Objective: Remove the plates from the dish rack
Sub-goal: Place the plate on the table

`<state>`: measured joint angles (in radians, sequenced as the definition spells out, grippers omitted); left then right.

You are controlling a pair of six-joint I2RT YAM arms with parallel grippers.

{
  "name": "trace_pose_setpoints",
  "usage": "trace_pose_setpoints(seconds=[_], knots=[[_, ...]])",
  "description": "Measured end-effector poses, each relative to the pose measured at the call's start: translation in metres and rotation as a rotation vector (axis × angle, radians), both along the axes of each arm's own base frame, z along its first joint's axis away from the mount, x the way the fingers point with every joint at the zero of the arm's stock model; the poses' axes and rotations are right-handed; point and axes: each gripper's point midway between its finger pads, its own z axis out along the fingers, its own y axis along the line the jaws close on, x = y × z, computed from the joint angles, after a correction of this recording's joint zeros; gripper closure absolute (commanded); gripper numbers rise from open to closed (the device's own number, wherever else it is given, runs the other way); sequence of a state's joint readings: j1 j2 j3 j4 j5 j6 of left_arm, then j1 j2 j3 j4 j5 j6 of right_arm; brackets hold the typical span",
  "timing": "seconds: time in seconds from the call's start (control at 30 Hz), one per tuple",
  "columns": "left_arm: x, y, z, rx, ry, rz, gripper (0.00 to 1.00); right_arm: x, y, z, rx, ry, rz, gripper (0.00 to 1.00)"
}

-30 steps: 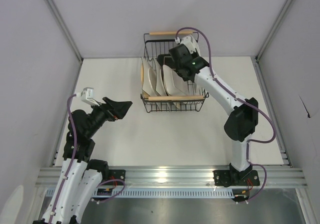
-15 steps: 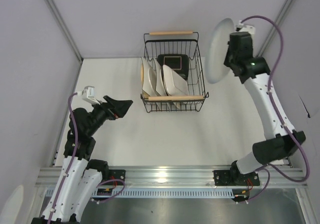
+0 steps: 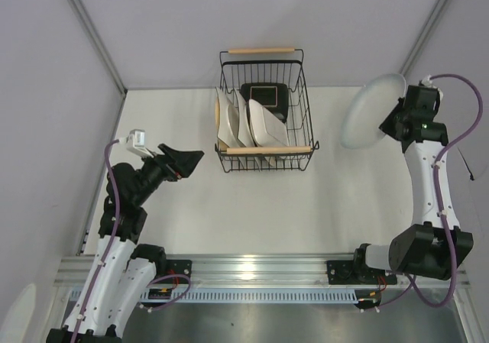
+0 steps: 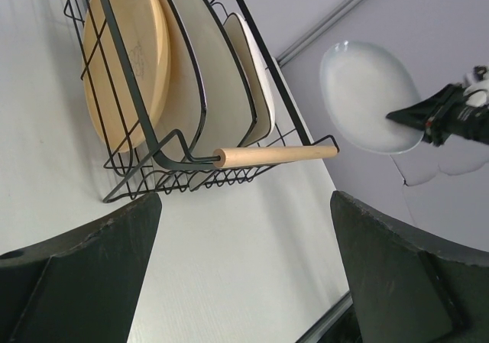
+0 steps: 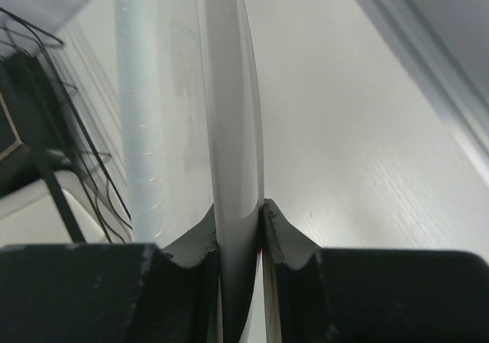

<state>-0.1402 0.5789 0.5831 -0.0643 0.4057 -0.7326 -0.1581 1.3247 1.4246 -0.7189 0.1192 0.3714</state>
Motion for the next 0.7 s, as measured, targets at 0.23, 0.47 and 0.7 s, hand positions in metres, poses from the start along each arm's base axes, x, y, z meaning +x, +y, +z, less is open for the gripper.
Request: trace_pose_setpoints(seconds=[0.23, 0.47, 0.7], knots=[[0.000, -0.003, 0.000, -0.004, 0.000, -0.017, 0.01, -0.044, 0.010, -0.090, 0.112, 0.175, 0.010, 1.00], [0.001, -0.004, 0.006, -0.023, -0.023, -0.024, 0.00, -0.058, 0.026, -0.121, 0.174, 0.204, 0.056, 1.00], [0.001, -0.005, -0.003, -0.028, -0.010, -0.024, 0.00, -0.068, 0.033, -0.149, 0.204, 0.211, 0.066, 1.00]])
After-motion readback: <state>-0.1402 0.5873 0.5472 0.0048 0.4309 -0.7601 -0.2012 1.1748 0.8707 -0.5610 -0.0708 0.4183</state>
